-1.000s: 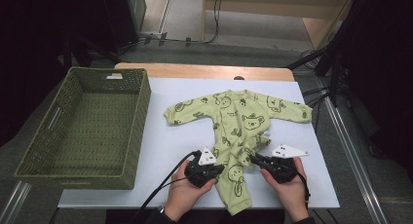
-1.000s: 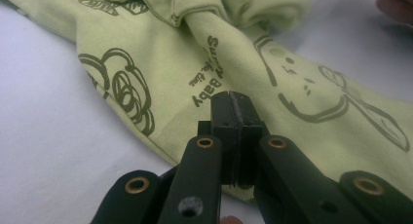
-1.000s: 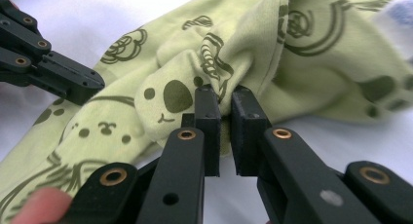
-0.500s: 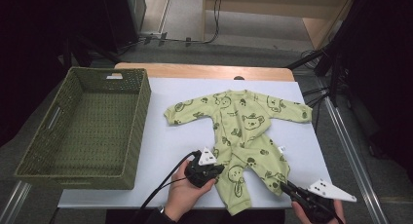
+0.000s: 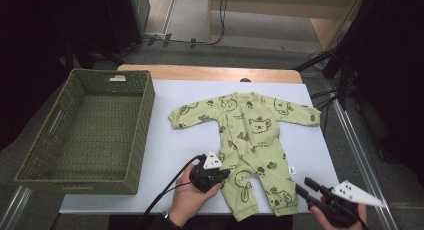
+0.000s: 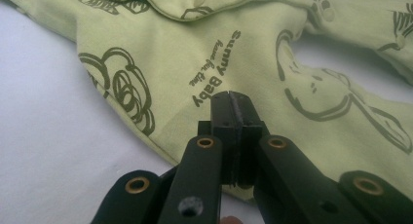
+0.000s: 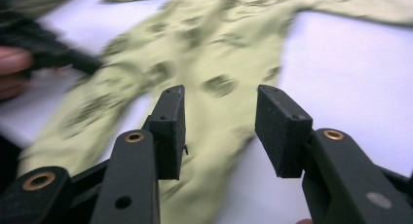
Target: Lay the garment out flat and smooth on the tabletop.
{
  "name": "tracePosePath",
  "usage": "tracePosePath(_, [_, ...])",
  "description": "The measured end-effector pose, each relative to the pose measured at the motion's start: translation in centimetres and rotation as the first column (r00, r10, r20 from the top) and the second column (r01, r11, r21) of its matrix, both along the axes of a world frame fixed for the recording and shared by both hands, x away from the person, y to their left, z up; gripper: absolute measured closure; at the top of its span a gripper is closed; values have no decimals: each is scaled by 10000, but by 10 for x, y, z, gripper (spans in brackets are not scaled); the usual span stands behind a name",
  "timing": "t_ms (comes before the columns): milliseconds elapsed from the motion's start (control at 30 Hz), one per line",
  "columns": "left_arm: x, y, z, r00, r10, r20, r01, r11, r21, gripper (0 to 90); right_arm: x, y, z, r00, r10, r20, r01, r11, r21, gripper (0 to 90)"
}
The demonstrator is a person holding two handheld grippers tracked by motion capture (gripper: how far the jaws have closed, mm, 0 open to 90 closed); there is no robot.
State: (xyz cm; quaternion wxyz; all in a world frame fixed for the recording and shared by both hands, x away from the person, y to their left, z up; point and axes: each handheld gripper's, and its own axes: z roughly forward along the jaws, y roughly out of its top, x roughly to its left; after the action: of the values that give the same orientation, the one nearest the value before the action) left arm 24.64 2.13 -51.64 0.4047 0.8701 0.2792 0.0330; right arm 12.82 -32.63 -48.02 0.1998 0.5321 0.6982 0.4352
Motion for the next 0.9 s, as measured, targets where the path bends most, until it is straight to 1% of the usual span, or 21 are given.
tracePosePath(67, [0, 0, 0, 10000, 9, -15, -9, 10000, -20, 893, 20, -4, -6, 9992, -170, -356, 165, 9997, -156, 546])
tracePosePath(100, [0, 0, 0, 10000, 15, -11, -15, 10000, -34, 893, 31, -4, -12, 9976, -214, -658, 200, 9996, -219, 547])
tracePosePath(167, [0, 0, 0, 10000, 8, -15, -8, 10000, -34, 893, 51, -1, -24, 9940, -257, -1059, 202, 9984, -524, 548])
tracePosePath(233, [1, 1, 0, 10000, -19, -38, 19, 10000, -14, 893, 64, 4, -36, 9904, -284, -1349, 179, 9968, -785, 551])
tracePosePath(300, [1, 1, 0, 10000, -18, -41, 18, 10000, -20, 893, 71, 10, -43, 9883, -167, -1516, 30, 9960, -899, 560])
tracePosePath(333, [1, 1, 0, 10000, -12, -41, 12, 10000, -23, 894, 71, 15, -44, 9874, 7, -1585, -170, 9947, -1018, 572])
tracePosePath(367, [0, 0, 0, 10000, -1, -37, 1, 10000, -36, 894, 71, 17, -44, 9889, 63, -1485, -246, 9922, -1222, 595])
tracePosePath(400, [0, 0, 0, 10000, -8, -34, 8, 10000, -36, 894, 70, 20, -44, 9892, 24, -1464, -245, 9885, -1492, 624])
tracePosePath(433, [0, 0, 0, 10000, -4, -33, 4, 10000, -42, 894, 69, 21, -44, 9896, -60, -1436, -169, 9874, -1575, 668])
tracePosePath(500, [-1, 0, 0, 10000, 8, 52, -8, 10000, 24, 895, 69, 19, -44, 9892, -150, -1459, -74, 9884, -1519, 785])
tracePosePath(533, [-1, 0, 0, 9999, 1, 124, -2, 10000, 61, 895, 69, 16, -45, 9886, -149, -1499, -61, 9903, -1385, 833])
tracePosePath(567, [-1, 0, 0, 9999, 17, 144, -17, 10000, 61, 895, 68, 14, -45, 9878, -28, -1559, -149, 9936, -1124, 849])
tracePosePath(600, [-1, 0, 0, 9999, 30, 153, -31, 10000, 49, 896, 68, 13, -45, 9876, -10, -1571, -156, 9944, -1044, 856])
tracePosePath(667, [-1, 0, 0, 10000, 35, 56, -35, 10000, -1, 896, 64, 13, -44, 9881, 37, -1537, -202, 9942, -1057, 861])
tracePosePath(767, [0, 1, 0, 10000, 1, 48, -1, 10000, -45, 896, 55, 10, -36, 9919, 47, -1273, -153, 9964, -828, 861])
tracePosePath(800, [-1, 1, 0, 10000, -5, 43, 5, 10000, -62, 896, 49, 8, -32, 9934, -28, -1145, -52, 9976, -696, 861])
tracePosePath(867, [-1, 1, 0, 10000, -28, 38, 28, 10000, -78, 896, 42, 5, -27, 9952, -105, -971, 55, 9986, -517, 861])
tracePosePath(900, [-1, 1, 0, 10000, -34, 30, 34, 10000, -84, 896, 39, 3, -26, 9953, -153, -959, 106, 9987, -499, 860])
